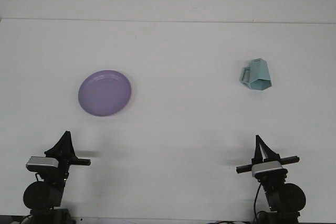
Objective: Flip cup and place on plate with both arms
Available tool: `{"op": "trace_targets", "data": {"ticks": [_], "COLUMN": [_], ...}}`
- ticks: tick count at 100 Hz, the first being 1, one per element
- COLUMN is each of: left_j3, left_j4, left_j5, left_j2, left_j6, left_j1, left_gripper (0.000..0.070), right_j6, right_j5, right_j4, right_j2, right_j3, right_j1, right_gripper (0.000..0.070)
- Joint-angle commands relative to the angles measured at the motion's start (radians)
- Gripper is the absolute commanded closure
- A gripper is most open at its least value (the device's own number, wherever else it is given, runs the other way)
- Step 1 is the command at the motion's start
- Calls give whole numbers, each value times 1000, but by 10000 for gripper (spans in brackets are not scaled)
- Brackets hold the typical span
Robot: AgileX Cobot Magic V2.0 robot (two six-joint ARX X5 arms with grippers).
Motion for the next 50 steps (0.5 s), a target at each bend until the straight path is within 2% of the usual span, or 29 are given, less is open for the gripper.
{"op": "trace_targets", "data": {"ticks": [1, 10, 21, 29, 36, 44, 50], "left_j3": [-20, -20, -20, -20, -20, -20, -20], "left_j4": [10, 11, 10, 10, 10, 10, 10], "left_j5": [-2, -2, -2, -2, -2, -2, -2], "left_j2": [-2, -2, -2, -2, -2, -2, -2], "left_j6": [-2, -2, -33, -36, -37, -37, -42], "left_j1": [0, 0, 0, 0, 0, 0, 0], "left_gripper": [685, 686, 686, 686, 686, 686, 686], "right_j6": [0, 17, 122, 158, 243, 316, 327], "right_j5": [-2, -4, -3, 8, 9, 61, 128], "right_j4": [10, 14, 12, 13, 40, 95, 86], "right_j2": [0, 0, 0, 0, 0, 0, 1], "right_j3": [-3, -3, -3, -3, -3, 3, 32], "right_j1": [0, 0, 0, 0, 0, 0, 0], "right_gripper": [700, 700, 700, 700, 700, 700, 700]}}
